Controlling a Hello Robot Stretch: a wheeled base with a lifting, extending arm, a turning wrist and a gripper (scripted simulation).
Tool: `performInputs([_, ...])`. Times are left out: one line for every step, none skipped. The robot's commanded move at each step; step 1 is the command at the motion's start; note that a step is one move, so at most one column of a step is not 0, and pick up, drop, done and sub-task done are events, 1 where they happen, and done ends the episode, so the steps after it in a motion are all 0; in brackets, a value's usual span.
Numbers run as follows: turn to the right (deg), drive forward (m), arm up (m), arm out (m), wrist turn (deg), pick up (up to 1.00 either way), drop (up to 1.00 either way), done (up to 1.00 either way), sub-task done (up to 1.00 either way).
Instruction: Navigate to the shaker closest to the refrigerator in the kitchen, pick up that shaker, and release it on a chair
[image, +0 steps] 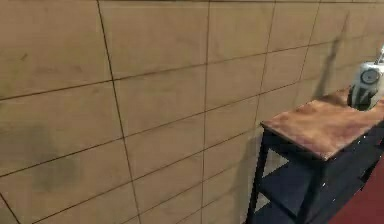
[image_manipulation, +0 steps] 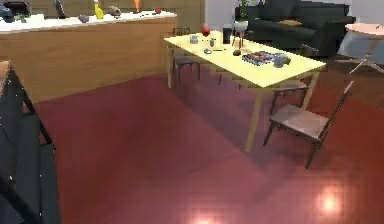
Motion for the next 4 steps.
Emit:
performInputs([45.0, 0.00, 0.00, 0.00, 0.0, 0.00, 0.00, 0.00, 0.00])
performInputs([42.0, 0.00, 0.00, 0.00, 0.0, 0.00, 0.00, 0.00, 0.00])
performInputs([0.0, 1.00, 0.00, 0.00, 0.0, 0.00, 0.00, 0.00, 0.00])
performInputs([6.0, 0.00, 0.00, 0.00, 0.0, 0.00, 0.00, 0.00, 0.00])
